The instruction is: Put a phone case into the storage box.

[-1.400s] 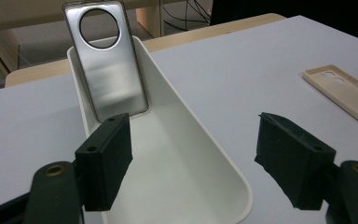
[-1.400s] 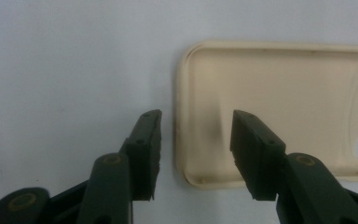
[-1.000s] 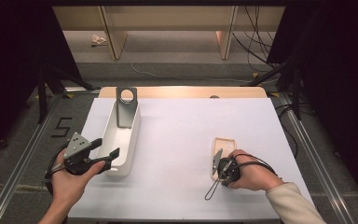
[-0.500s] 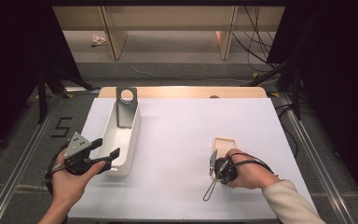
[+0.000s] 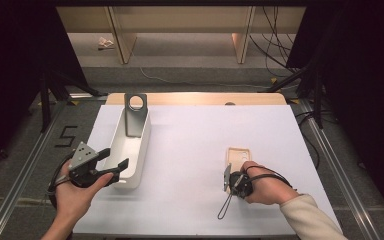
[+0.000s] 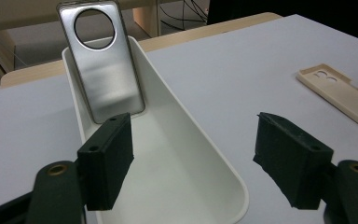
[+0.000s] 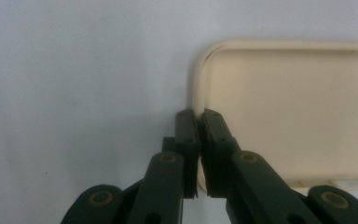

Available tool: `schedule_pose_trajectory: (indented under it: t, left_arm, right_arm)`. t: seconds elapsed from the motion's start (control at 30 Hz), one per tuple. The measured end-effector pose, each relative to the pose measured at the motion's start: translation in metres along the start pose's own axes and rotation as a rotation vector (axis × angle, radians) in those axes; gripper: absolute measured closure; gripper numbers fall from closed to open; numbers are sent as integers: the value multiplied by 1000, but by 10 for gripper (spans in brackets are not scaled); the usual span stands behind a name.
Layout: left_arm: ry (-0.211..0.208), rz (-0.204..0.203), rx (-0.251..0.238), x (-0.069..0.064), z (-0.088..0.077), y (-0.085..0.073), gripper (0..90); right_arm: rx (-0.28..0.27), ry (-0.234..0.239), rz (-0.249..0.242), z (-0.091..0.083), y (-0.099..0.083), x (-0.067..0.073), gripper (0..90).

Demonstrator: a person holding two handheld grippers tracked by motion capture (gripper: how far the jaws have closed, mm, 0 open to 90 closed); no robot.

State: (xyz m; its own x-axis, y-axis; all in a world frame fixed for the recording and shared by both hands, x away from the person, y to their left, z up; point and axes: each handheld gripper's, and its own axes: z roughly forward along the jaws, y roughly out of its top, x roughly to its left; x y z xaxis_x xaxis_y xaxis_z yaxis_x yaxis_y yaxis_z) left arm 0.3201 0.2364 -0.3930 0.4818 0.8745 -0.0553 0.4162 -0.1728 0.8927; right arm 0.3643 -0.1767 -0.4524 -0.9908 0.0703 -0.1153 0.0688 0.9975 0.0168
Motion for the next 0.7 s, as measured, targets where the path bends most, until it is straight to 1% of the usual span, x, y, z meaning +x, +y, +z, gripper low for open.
schedule_pose_trajectory:
  t: [0.2,0.23,0.27,0.3,0.37,0.4,0.43,0.5,0.53,0.57,0.63,0.67,0.7]
  left_arm:
    - [-3,-1,-1,0,0,0,283]
    - [-5,-1,-1,0,0,0,285]
    - [-4,-3,-2,0,0,0,286]
    - [-5,-1,-2,0,0,0,288]
    - [-7,-1,-2,0,1,1,290]
    - [-8,-1,-1,-1,1,1,290]
    - [-9,0,-1,-1,1,1,291]
    - [-10,0,-2,-1,2,2,292]
    - [-10,-1,-2,-1,2,2,292]
    - [-10,0,-2,-1,2,2,293]
    - [-12,4,-2,-2,2,3,293]
    - [-13,5,-3,-2,2,3,294]
    - [-13,5,-4,-2,2,3,295]
  right_arm:
    - [-10,-6,2,-1,-1,2,882]
    - [-12,-16,-7,-1,-2,2,884]
    - [-7,-13,2,-2,-2,4,885]
    - [-27,-27,-10,-1,-3,4,885]
    - [-29,-54,-9,-4,-4,6,886]
    - [-50,-64,-21,-5,-4,6,887]
    - [-52,-74,-15,-8,-4,7,887]
    - [-70,-107,-24,-11,-3,8,887]
    - [-96,-120,-26,-12,-3,9,887]
    - [-95,-123,-25,-14,-2,9,887]
    - [-125,-147,-27,-14,-2,11,887]
    - [-124,-147,-25,-15,-2,12,887]
    - [-139,-176,-37,-16,-2,13,887]
